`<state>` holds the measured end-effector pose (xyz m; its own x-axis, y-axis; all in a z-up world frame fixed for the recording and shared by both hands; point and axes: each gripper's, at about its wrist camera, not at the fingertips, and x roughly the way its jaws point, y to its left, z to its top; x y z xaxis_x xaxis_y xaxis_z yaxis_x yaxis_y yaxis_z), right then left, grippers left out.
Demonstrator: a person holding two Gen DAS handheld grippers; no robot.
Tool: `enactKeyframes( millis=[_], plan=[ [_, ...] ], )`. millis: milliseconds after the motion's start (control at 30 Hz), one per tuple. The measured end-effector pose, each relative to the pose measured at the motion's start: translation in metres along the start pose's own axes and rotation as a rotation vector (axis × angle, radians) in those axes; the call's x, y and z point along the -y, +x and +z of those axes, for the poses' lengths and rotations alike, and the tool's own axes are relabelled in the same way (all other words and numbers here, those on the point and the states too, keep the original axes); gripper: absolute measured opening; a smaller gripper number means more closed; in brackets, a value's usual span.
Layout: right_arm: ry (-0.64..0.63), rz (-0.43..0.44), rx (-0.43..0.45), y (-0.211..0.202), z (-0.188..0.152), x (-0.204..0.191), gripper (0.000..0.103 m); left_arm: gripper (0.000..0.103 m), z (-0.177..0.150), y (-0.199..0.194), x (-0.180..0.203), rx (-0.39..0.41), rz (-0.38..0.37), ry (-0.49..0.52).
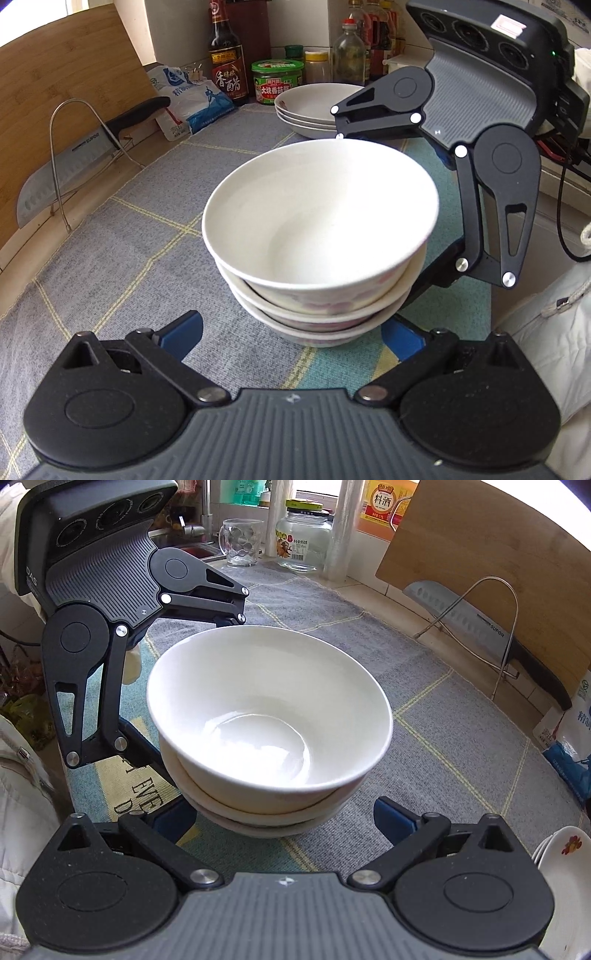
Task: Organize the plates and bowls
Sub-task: 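Grasp the bowl stack with the left tool while the right tool grips its other side, then carry the bowl stack with both tools toward the fruit-print plate stack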
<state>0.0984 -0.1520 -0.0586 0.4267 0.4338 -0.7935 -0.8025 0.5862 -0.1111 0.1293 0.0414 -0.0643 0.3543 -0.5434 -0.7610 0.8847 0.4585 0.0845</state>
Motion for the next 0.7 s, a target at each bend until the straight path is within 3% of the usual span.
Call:
enactKeyframes(
  millis=[267,433,700],
  plan=[
    [-0.031,0.063,-0.002,0.0,0.002,0.006,0.1,0.098,0.004,0.003,-0.007,-0.005,-0.078,0.049],
    [-0.03,0.106,-0.003,0.001,0.003,0.009,0.093,0.093,0.006,0.004,-0.012,-0.005,-0.133,0.071],
    [-0.027,0.143,-0.01,0.001,0.005,0.011,0.088,0.082,0.008,0.004,-0.014,-0.001,-0.182,0.092]
  ],
)
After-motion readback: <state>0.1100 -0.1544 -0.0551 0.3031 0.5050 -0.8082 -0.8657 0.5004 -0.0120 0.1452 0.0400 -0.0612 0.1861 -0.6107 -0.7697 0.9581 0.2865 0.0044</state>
